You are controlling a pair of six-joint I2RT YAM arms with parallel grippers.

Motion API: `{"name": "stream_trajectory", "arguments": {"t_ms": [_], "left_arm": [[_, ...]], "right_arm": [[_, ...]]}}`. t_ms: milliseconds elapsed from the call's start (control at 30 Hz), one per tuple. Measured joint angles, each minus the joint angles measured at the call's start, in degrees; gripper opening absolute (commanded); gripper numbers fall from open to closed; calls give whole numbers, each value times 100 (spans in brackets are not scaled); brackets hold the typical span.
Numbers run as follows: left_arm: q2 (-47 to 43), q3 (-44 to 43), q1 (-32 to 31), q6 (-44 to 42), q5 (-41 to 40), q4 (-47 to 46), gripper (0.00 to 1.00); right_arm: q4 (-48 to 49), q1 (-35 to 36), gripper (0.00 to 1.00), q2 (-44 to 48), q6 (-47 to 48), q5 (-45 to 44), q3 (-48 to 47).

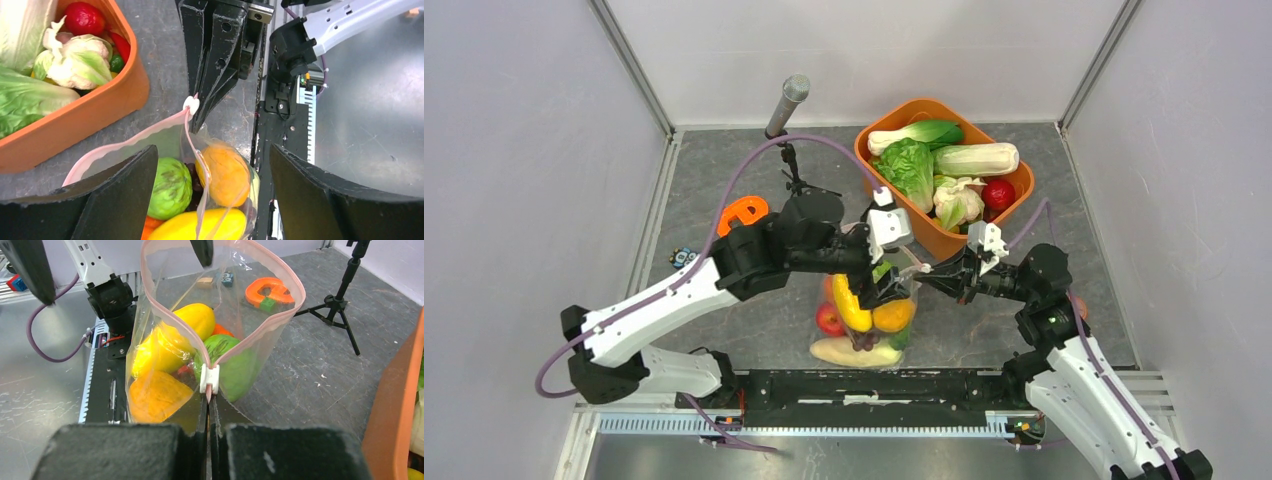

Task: Place the food in the zip-top bag and seal the zipper
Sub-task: Zip the zipper food storage bag at the center of the board.

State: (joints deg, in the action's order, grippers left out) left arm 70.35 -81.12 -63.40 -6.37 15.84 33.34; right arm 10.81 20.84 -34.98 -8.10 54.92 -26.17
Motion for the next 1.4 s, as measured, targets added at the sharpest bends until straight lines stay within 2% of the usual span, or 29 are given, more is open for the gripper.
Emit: {"name": "stream_trajectory", "arguments": {"t_ms": [167, 367, 500, 567, 733, 900, 1067, 1133, 1167, 1200, 1400], "left_arm": [[417, -313, 0, -289, 326, 39, 80], [787, -675, 0, -647, 684, 17, 68], [1147, -1032, 0, -1012, 841, 330, 60], [1292, -1156, 0, -1128, 883, 437, 59], [1543, -1211, 0, -1316, 876, 601, 49], [1764, -1261, 0, -1384, 852, 638, 45], [1779, -1268, 0, -1403, 807, 605, 33], [1779, -1270, 0, -1429, 780, 595, 38], [1779, -1268, 0, -1436, 774, 597, 52], [1779, -1268, 0, -1445, 754, 595, 62], [1781, -1270, 0, -1508, 584, 605, 67]], "right_arm": [[-323, 17, 0, 20, 192, 9, -162], [-476, 46, 0, 85, 243, 9, -190], [-564, 55, 0, 127, 245, 11, -227], [-584, 55, 0, 129, 243, 11, -254], [-579, 81, 0, 151, 240, 11, -267], [-621, 92, 0, 155, 240, 11, -267], [-623, 105, 0, 166, 243, 11, -267], [-623, 120, 0, 173, 243, 11, -267], [-623, 118, 0, 177, 243, 9, -267], [-623, 118, 0, 179, 243, 9, -267], [-619, 122, 0, 216, 243, 11, -264]]}}
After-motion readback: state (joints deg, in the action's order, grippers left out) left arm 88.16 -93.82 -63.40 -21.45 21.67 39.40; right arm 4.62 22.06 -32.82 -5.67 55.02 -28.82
